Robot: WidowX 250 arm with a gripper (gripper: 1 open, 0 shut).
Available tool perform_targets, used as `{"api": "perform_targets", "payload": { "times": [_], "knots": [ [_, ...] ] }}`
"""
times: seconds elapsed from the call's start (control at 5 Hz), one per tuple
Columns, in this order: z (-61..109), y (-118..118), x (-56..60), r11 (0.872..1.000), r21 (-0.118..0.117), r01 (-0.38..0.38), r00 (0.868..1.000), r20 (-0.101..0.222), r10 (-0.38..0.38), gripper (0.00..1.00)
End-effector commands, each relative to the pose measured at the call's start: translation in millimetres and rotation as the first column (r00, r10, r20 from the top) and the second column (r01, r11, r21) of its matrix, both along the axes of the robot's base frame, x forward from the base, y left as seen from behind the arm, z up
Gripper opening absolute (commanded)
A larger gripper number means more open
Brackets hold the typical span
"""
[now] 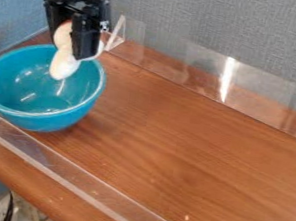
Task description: Put the mushroom in the blue bowl
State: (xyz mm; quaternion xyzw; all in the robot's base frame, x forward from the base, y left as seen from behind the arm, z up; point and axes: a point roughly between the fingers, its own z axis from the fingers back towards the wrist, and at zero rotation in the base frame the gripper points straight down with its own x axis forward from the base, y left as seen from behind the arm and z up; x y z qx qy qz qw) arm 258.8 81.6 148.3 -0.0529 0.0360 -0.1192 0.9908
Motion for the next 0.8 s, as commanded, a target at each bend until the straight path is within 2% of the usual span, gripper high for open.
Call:
{"api": "perform_targets", "payload": {
  "times": [0.0,0.4,0.6],
  "knots": [
    [10.4,5,2.6,0.997,0.028,-0.073,0.997,0.041,0.072,0.0],
    [-0.1,7,-2.9,0.979,0.047,-0.2,0.98,0.022,0.199,0.0],
    [-7.1,9,-5.8,0.964,0.056,-0.26,0.966,0.013,0.26,0.0]
  ]
}}
